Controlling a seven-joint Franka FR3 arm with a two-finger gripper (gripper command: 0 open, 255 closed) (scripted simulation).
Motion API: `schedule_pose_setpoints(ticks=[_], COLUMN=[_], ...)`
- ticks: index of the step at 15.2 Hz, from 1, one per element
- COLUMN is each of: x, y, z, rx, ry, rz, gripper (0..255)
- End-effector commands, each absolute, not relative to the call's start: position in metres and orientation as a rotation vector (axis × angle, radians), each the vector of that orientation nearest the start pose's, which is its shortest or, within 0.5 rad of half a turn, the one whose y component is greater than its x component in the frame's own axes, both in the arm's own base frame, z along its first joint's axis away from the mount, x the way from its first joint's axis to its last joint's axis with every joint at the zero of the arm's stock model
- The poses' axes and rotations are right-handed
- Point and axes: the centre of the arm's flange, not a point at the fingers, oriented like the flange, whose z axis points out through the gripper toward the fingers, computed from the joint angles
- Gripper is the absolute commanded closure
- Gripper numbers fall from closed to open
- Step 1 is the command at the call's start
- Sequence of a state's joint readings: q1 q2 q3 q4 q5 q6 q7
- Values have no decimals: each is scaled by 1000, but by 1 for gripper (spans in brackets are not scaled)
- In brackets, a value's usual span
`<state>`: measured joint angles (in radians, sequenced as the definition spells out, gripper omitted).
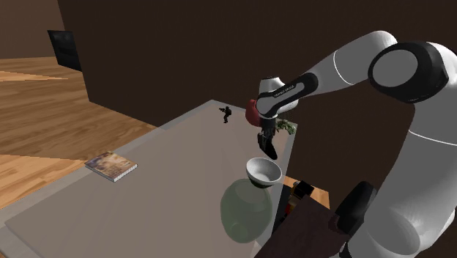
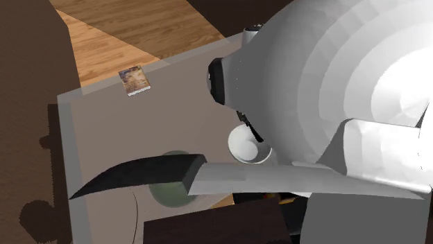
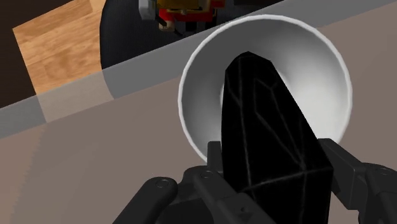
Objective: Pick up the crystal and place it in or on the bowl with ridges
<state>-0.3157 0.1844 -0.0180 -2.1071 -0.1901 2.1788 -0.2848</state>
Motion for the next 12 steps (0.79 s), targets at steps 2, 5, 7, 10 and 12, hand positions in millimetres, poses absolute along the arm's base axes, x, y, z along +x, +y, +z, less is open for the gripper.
schedule_pose_setpoints(ticks=[2,5,7,10,12], x=[502,502,502,502,502], y=[-181,-181,-181,-181,-181], z=[330,314,303,287,277], rx=[-3242,-3242,-3242,-3242,-3242], ry=[-112,-112,-112,-112,-112], rz=[250,250,250,250,250], gripper=[255,255,255,255,255])
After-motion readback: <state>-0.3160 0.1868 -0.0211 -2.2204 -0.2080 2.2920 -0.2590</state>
